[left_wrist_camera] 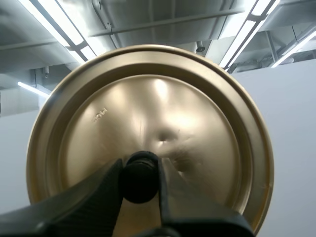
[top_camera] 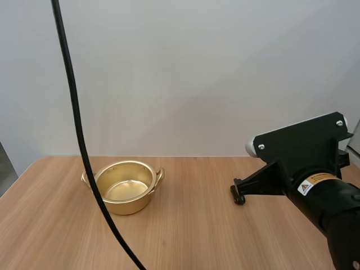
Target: Open the pot, put the car inside, and close it
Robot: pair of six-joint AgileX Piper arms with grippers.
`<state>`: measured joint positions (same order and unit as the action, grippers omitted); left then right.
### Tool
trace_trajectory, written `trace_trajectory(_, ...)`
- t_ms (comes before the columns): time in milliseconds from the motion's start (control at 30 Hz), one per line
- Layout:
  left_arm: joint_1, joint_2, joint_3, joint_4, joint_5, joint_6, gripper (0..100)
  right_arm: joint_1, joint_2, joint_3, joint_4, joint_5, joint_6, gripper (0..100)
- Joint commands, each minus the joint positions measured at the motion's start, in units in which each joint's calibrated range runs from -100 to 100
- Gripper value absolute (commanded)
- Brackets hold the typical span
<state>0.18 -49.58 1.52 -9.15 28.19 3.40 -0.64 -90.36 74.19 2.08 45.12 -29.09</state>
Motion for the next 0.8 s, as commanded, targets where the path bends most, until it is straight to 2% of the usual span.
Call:
trace_trajectory(0,-0.03,-1.13,0.01,-0.06,0.64,-0.13,0,-0.02,4.81,-3.64,0.46,-2.49,-0.59,0)
trace_trajectory(200,-0.03,-3.17,0.01,1.35,2.20,-0.13,0,-0.57,19.03,-18.77,0.60,-2.05,-3.72,0)
trace_trajectory(433,-0.03,-4.46,0.01,3.41,4.06,-0.14,0,-1.59,40.29,-35.62,5.36,12.03,-3.72,0)
trace_trajectory(567,-0.03,-5.21,0.01,3.41,3.88,-0.14,0,-1.59,50.42,-39.11,5.84,17.78,-3.63,0)
trace_trajectory(767,-0.03,-5.51,0.01,3.84,3.88,-0.14,0,-1.59,60.64,-39.12,5.84,22.87,-3.63,0)
